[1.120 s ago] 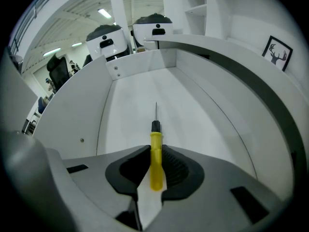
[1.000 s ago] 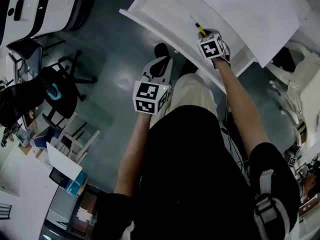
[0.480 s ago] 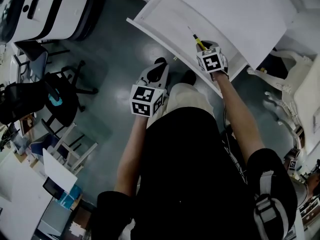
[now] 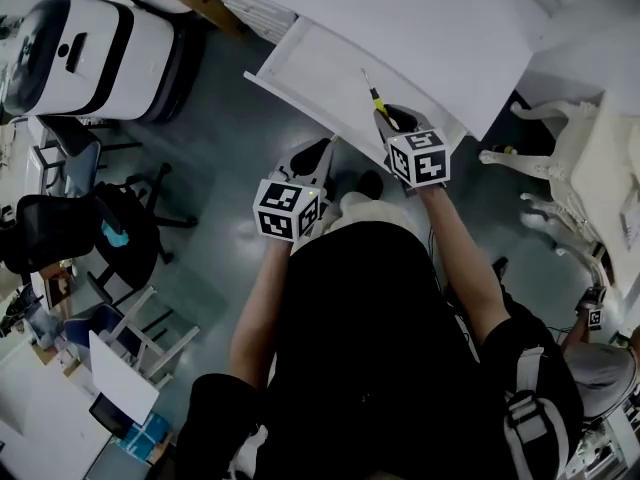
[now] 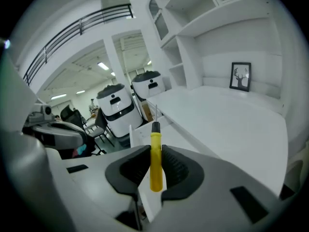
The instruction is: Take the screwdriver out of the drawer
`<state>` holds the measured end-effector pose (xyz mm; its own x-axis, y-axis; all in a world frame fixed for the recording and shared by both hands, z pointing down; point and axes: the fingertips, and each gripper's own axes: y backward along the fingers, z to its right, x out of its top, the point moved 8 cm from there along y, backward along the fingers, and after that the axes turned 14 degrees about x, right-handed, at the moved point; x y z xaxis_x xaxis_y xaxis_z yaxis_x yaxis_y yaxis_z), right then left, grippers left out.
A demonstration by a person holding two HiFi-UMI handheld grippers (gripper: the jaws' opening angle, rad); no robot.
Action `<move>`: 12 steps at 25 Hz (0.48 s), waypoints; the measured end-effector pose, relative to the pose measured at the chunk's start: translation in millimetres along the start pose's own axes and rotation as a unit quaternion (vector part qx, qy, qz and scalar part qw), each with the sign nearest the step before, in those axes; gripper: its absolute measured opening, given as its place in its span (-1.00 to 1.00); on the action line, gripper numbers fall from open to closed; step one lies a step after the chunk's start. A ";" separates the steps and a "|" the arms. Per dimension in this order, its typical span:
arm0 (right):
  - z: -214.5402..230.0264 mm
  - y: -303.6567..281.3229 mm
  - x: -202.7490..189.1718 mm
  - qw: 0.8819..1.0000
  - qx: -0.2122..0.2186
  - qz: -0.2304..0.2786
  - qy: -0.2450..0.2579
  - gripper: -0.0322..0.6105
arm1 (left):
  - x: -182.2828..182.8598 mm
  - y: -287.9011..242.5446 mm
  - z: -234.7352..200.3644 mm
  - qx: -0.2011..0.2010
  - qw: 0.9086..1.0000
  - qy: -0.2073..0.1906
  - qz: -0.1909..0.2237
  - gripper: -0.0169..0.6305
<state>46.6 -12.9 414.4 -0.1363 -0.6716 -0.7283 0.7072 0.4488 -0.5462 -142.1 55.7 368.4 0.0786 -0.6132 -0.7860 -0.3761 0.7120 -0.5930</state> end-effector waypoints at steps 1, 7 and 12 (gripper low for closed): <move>-6.6 10.2 3.6 1.000 0.004 0.016 -0.003 -0.62 | 3.2 1.1 4.3 -0.005 1.000 -0.004 0.004 -0.86; -30.7 72.9 22.1 0.993 0.017 0.110 -0.023 -0.63 | 19.5 1.9 32.1 -0.036 0.999 -0.010 0.032 -0.86; -48.8 119.8 25.0 0.982 0.029 0.184 -0.015 -0.63 | 32.5 6.4 54.3 -0.055 0.997 -0.015 0.052 -0.86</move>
<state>94.1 52.9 310.5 0.1568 -0.4872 -0.8591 0.7425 0.6317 -0.2227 -91.8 58.9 329.7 0.0607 -0.5258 -0.8484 -0.4833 0.7282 -0.4859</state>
